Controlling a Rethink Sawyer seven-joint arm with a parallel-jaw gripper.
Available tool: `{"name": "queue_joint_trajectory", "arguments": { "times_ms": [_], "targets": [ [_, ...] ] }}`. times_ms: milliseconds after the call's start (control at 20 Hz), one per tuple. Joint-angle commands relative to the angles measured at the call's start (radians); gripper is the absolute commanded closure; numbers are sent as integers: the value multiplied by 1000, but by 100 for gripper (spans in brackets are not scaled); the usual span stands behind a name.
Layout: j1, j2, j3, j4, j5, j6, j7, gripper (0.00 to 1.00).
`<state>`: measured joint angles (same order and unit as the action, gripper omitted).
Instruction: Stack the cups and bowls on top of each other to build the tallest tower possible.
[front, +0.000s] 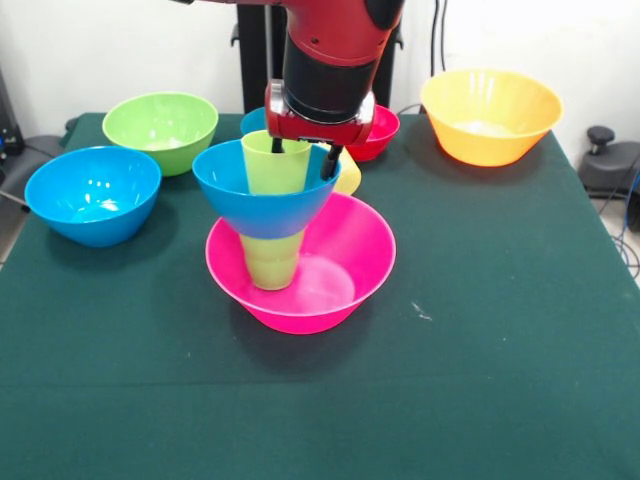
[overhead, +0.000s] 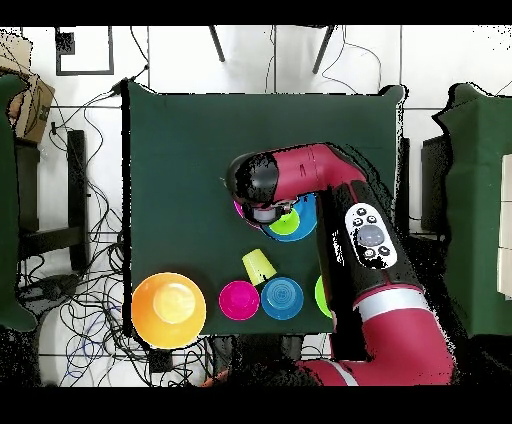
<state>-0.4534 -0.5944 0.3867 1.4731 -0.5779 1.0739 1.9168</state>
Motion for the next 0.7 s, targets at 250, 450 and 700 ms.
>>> {"name": "queue_joint_trajectory", "arguments": {
  "times_ms": [250,450,700],
  "targets": [
    [0,35,12,8,-56,-12,-146,0],
    [4,10,12,23,-48,-1,-143,0],
    [5,28,13,10,-52,-12,-138,0]
  ]
}}
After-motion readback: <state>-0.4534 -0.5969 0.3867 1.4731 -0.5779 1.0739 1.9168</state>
